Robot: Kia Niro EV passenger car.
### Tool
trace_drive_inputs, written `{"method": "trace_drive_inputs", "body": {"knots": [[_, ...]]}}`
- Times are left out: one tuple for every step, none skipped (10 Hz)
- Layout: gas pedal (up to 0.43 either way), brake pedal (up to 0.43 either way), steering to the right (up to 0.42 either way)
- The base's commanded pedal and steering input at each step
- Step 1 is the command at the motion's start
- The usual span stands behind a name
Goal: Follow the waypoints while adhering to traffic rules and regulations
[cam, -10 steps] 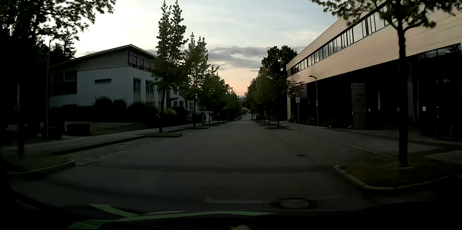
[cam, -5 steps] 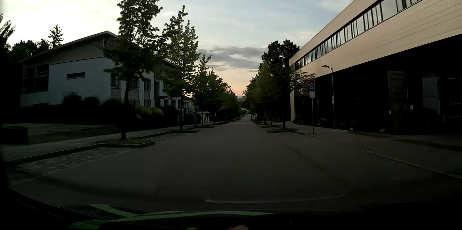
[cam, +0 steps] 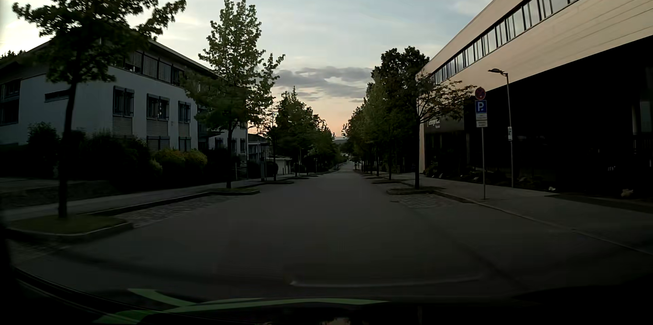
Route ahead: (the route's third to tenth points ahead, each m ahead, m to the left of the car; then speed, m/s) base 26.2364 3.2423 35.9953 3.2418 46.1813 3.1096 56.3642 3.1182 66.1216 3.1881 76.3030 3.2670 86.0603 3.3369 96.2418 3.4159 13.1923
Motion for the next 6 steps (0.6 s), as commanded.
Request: {"method": "trace_drive_inputs", "body": {"knots": [[0.039, 0.000, -0.001], [0.039, 0.000, -0.001], [0.039, 0.000, 0.000], [0.039, 0.000, 0.000], [0.039, 0.000, 0.000], [0.039, 0.000, -0.004]]}}
